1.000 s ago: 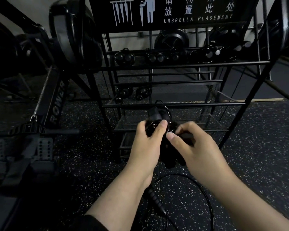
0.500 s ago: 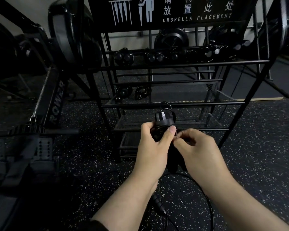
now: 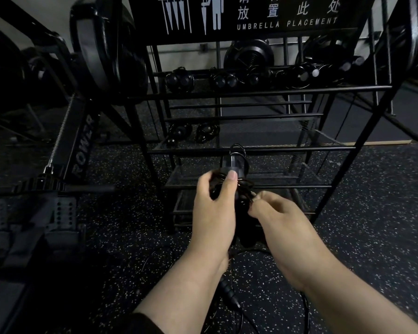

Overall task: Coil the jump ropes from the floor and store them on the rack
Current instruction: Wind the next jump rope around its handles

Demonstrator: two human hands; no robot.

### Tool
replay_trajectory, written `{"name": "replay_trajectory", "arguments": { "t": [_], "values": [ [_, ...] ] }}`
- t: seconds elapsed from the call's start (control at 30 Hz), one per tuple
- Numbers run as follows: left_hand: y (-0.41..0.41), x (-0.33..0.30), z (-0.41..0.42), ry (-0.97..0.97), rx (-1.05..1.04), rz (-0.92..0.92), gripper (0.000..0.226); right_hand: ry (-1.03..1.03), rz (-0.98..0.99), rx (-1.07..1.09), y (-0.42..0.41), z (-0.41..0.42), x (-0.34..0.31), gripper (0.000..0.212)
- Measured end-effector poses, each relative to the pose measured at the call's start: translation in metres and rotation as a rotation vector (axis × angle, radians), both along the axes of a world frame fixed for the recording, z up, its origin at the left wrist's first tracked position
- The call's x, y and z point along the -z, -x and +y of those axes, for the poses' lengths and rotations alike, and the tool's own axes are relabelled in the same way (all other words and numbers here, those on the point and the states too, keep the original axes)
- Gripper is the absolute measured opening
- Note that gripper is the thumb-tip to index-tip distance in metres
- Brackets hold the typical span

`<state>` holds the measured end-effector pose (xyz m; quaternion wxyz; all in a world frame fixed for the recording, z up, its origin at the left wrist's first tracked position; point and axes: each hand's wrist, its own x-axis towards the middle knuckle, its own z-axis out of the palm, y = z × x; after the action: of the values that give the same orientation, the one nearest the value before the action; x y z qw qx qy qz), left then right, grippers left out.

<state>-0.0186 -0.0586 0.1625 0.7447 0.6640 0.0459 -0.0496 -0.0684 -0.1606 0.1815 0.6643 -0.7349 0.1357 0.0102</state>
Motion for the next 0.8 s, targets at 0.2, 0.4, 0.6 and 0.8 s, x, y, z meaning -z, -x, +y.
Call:
{"name": "replay_trajectory", "arguments": {
  "t": [0.2, 0.4, 0.6, 0.8],
  "values": [
    [-0.001, -0.013, 0.009, 0.063, 0.044, 0.036, 0.020, -0.133, -0.030, 0.041, -0.004, -0.003, 0.005, 0.026],
    [-0.007, -0.013, 0.014, 0.206, 0.142, 0.165, 0.057, -0.225, -0.057, 0.105, -0.011, -0.010, 0.013, 0.041],
    [-0.010, -0.013, 0.015, 0.219, 0.210, 0.220, 0.044, -0.264, -0.068, 0.076, -0.009, -0.016, 0.009, 0.027],
    [-0.013, -0.009, 0.018, 0.246, 0.199, 0.259, 0.042, -0.314, 0.002, -0.030, -0.011, -0.015, 0.010, 0.048]
  ]
}}
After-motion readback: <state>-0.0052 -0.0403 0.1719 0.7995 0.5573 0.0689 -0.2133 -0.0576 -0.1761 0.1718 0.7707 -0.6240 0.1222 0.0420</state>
